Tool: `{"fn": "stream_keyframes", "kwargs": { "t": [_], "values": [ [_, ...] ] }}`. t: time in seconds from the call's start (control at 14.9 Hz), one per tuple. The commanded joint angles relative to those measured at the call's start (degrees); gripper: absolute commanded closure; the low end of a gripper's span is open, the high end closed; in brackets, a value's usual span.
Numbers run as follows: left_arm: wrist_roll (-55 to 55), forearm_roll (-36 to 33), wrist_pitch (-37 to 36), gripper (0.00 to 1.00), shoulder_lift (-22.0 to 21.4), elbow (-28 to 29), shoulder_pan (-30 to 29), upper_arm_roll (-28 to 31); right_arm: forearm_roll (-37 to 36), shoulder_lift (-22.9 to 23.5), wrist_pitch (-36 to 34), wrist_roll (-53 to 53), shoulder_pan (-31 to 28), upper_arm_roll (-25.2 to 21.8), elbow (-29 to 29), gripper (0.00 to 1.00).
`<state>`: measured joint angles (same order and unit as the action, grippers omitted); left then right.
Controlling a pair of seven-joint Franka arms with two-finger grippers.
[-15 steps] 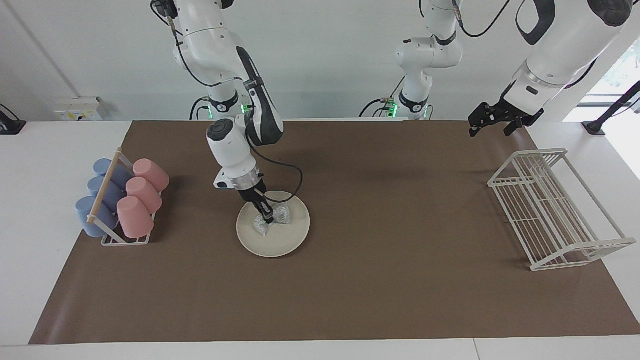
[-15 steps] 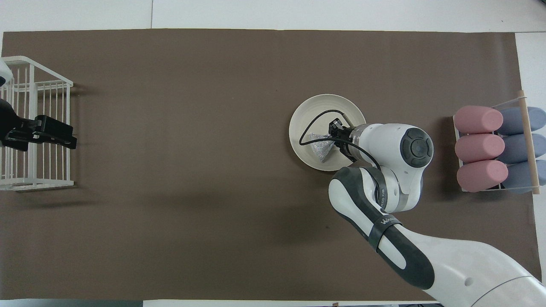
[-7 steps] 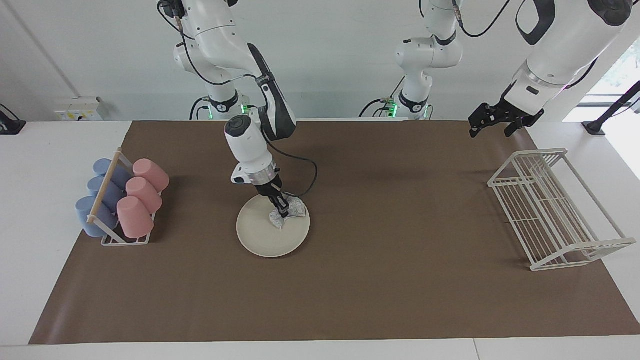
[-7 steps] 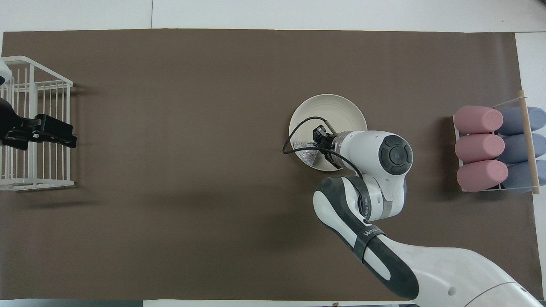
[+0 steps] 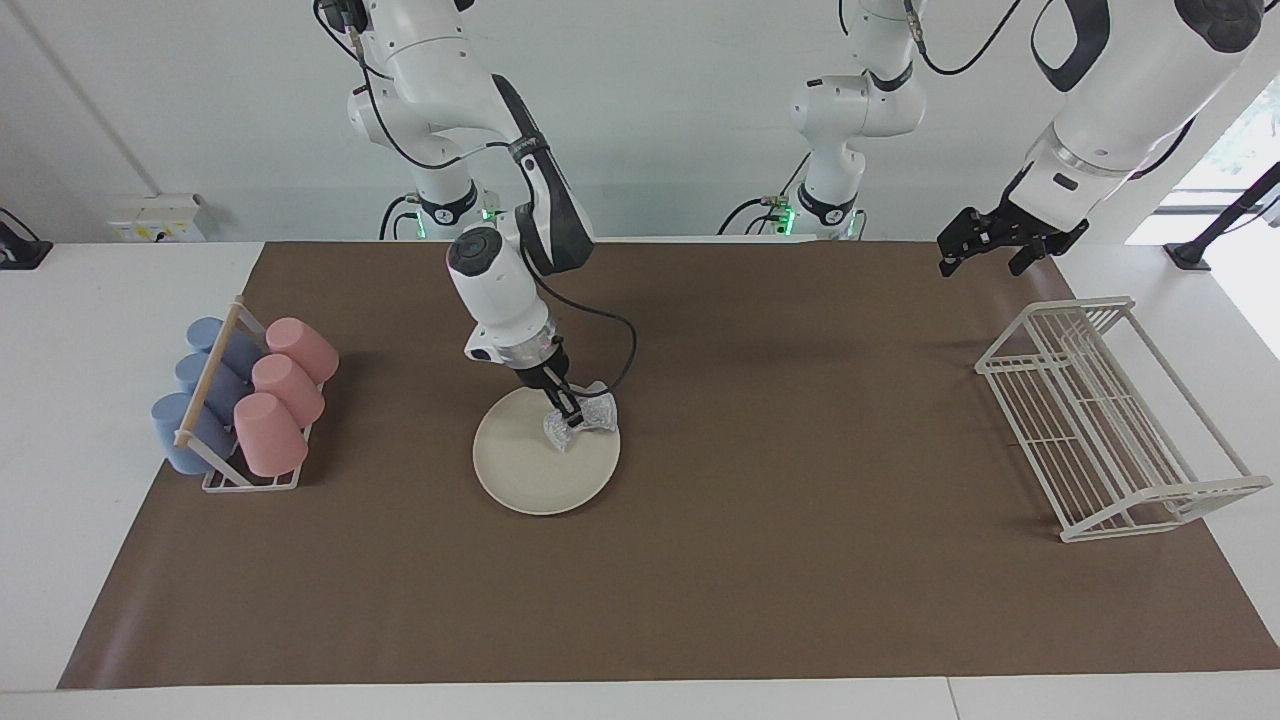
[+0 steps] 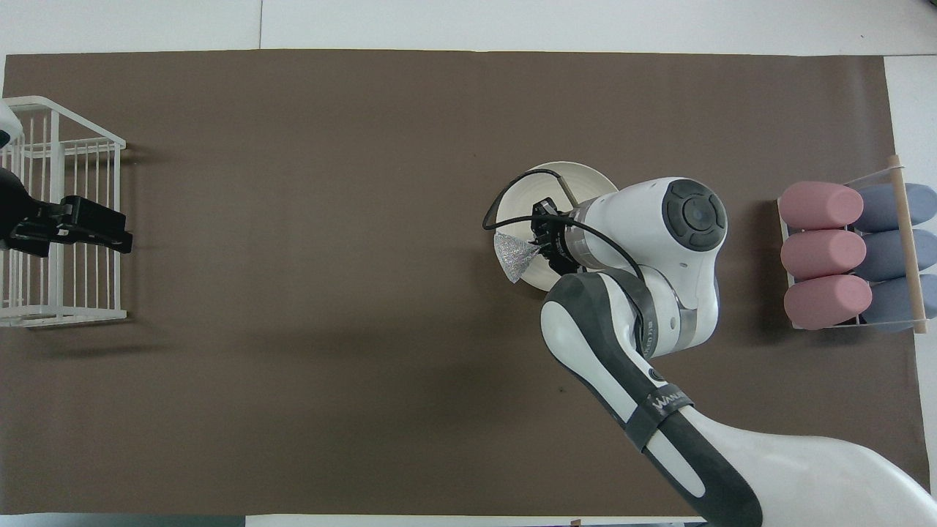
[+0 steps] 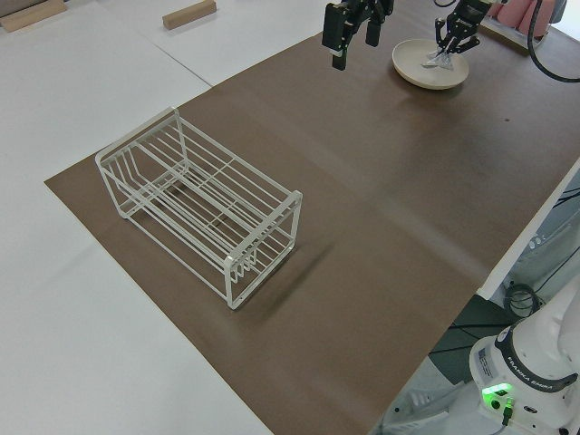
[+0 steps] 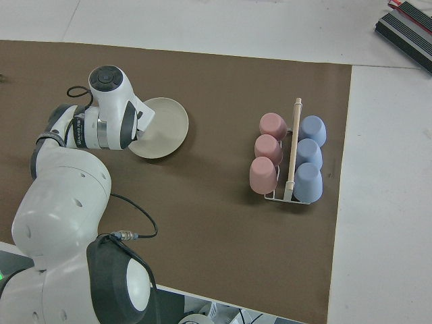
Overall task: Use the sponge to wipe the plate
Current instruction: 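Rub the sponge around the plate surface with the right gripper, then lift the sponge off the plate with the right gripper while the left gripper reaches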
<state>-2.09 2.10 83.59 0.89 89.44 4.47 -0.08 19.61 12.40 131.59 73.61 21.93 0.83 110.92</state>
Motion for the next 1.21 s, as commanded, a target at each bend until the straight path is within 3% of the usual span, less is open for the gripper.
{"fn": "stream_keyframes", "kwargs": {
  "t": [0.0, 0.27, 0.54, 0.67, 0.81, 1.14],
  "values": [
    [-0.55, 0.54, 1.48, 0.00, -1.69, 2.23, 0.54, 0.60, -4.12, -0.97, -7.99, 4.06, -0.58, 0.31, -6.13, 1.00],
    [-0.46, 0.54, 1.57, 0.00, -1.69, 2.23, 0.37, 0.60, -7.39, -5.18, -17.48, 11.80, 0.21, 1.27, -11.24, 1.00],
    [-1.59, 2.54, 1.57, 0.00, -1.86, 2.49, -0.16, 0.69, -7.39, -11.07, -21.97, 17.87, 3.90, 1.28, -11.60, 1.00],
    [-8.59, 16.38, 2.27, 0.00, -2.39, 4.51, -3.49, 1.04, -7.30, -13.97, -24.96, 19.01, 4.00, 1.28, -11.60, 1.00],
    [-13.27, 23.08, 3.41, 0.00, -3.00, 6.43, -2.72, 0.61, -7.39, -15.82, -25.33, 22.35, 3.99, 1.28, -11.60, 1.00],
    [-16.63, 48.91, 21.13, 0.00, -13.35, 27.23, 2.20, 0.25, -7.04, -17.24, -27.00, 26.05, 4.17, 2.50, -14.06, 1.00]
  ]
}}
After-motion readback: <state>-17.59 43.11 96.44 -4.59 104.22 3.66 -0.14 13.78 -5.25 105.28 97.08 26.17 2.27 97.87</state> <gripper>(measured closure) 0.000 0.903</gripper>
